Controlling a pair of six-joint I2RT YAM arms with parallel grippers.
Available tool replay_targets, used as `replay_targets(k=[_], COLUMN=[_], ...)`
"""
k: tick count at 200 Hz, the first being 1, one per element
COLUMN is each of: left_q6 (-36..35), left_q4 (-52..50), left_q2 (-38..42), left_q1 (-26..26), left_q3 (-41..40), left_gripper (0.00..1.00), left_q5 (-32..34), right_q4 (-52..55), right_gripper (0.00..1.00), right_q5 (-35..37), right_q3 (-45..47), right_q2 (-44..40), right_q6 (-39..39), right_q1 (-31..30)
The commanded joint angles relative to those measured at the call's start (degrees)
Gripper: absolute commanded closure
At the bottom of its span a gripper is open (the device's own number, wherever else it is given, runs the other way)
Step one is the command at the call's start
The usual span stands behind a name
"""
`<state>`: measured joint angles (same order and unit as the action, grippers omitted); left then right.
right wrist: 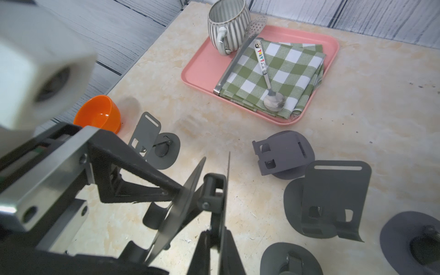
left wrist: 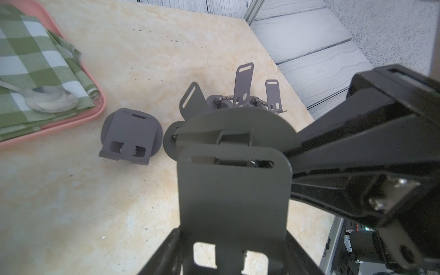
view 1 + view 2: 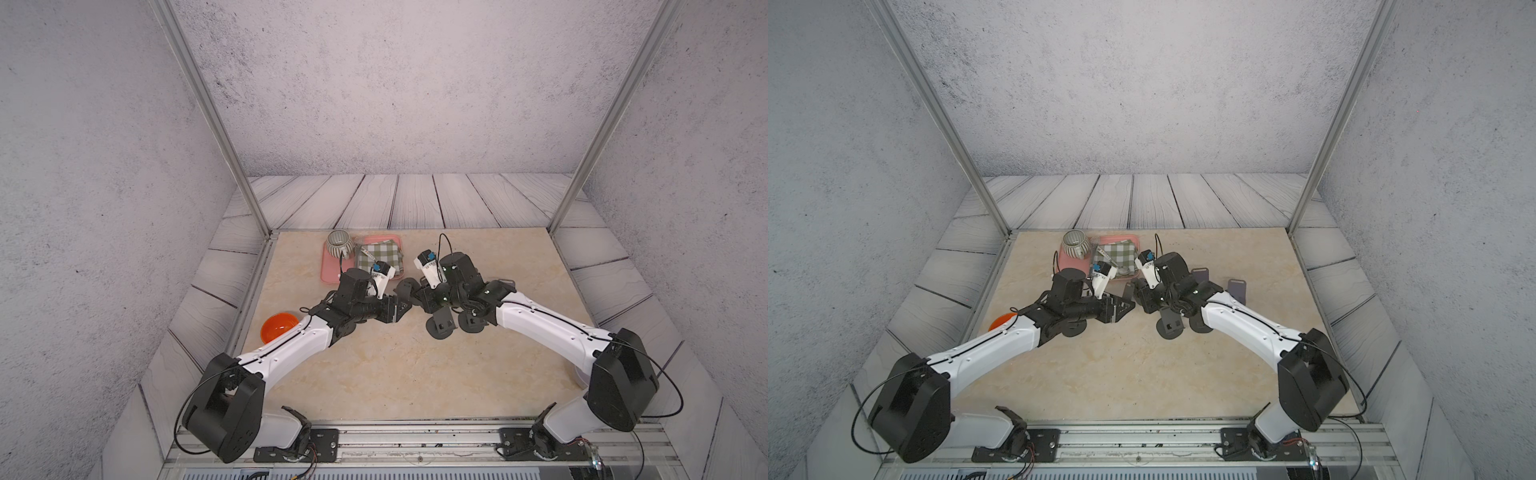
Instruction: Open the phone stand
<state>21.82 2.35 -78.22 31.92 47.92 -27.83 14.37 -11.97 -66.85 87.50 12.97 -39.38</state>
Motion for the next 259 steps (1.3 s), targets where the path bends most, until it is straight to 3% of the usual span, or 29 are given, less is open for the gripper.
replay_targets(k=[1, 21, 34, 100, 149, 208, 259], left_q6=[-0.2, -0.4, -0.2, 0.0, 0.5, 0.9, 0.3], left_q4=[-1.5, -0.6, 1.4, 3.5, 3.9, 3.9, 2.3], left_q2=[-0.4, -1.3, -2.3, -6.4, -8.5, -10.1, -8.4], left_q1=[-0.9, -0.9, -0.9, -1.0, -1.4, -1.7, -1.9], left_q3=[1.1, 1.6, 2.0, 6.2, 8.0, 8.1, 8.2], left_gripper=[0.45, 0.24, 0.16, 0.14, 0.22, 0.50, 0.58], left_q5=[-0.1, -0.8, -2.0, -3.9, -5.0, -6.2, -5.5], right_q4=[1.0, -0.3, -1.3, -1.4, -1.1, -0.4, 0.8], right_gripper=[1.00, 1.00, 1.00, 1.00, 1.00, 1.00, 1.00], right_q5=[-0.6, -3.5, -5.8, -7.3, -7.0, -6.0, -3.5], right_q3=[1.8, 2.5, 2.9, 2.9, 3.0, 2.8, 2.1], right_q2=[-1.4, -1.1, -0.8, -0.9, -1.7, -2.2, -2.3], right_q6=[-0.8, 0.0, 0.5, 1.1, 0.8, 0.5, 0.0], right_q1=[2.2, 2.2, 2.3, 1.9, 1.8, 1.8, 1.8])
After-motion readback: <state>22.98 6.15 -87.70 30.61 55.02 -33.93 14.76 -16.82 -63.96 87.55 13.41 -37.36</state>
